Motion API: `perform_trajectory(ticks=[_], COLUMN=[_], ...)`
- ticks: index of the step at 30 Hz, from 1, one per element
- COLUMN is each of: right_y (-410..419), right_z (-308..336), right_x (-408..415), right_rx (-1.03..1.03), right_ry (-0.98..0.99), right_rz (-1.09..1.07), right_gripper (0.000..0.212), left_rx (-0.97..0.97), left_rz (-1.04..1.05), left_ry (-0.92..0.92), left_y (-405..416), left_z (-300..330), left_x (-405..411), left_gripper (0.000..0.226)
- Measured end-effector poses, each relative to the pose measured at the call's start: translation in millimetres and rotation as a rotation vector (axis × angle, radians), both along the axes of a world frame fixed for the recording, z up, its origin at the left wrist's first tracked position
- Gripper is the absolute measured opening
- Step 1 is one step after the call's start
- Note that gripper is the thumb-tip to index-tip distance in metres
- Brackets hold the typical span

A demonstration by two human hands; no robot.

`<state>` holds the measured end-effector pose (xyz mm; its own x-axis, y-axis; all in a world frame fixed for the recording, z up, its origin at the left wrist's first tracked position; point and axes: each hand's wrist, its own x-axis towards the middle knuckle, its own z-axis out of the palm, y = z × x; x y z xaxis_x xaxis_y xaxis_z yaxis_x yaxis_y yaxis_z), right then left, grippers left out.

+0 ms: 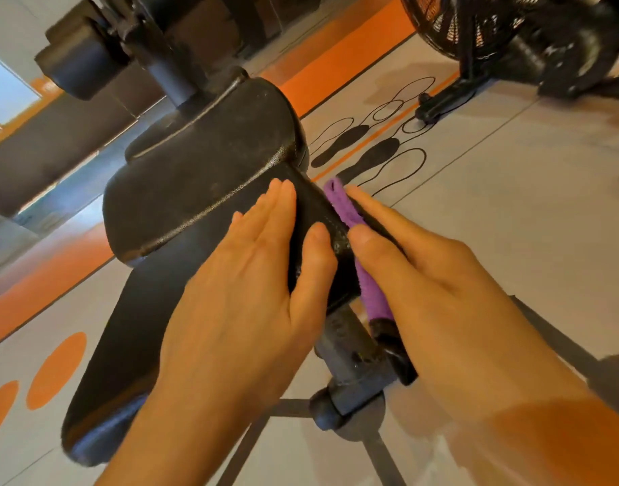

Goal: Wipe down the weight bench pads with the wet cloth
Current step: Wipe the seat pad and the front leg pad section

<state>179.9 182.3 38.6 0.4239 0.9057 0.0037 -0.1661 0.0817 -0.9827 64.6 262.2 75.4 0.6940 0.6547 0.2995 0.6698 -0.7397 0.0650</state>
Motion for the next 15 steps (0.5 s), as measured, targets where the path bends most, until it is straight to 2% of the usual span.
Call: perform_trajectory(ticks=[2,7,11,15], right_y=[-4.8,-19.1,-30.6,-54.9], right_z=[-2.0,-9.7,3.1,13.7], right_x=[-9.3,-29.0,-33.0,-46.9], right_rx=[0.037,0.143,0.048,-0.043], right_ry=[-0.010,-0.025,-0.077,-0.166], right_rz=[-0.052,-0.195,-0.207,-0.257], right_gripper=[0.034,0.041,0.031,0.032], left_rx=[-0.009,0.105,0.105,0.085], left_rz=[0.009,-0.094,-0.149,-0.188], left_ry=[-0.019,-0.084,-0.068,-0.030], left_y=[0.7,-6.5,-4.3,-0.3], left_z=[-1.4,-2.8,-0.5,0.4], left_x=[-3.2,-5.8,-4.8,-7.3], left_gripper=[0.075,0.074,0.061,0.057])
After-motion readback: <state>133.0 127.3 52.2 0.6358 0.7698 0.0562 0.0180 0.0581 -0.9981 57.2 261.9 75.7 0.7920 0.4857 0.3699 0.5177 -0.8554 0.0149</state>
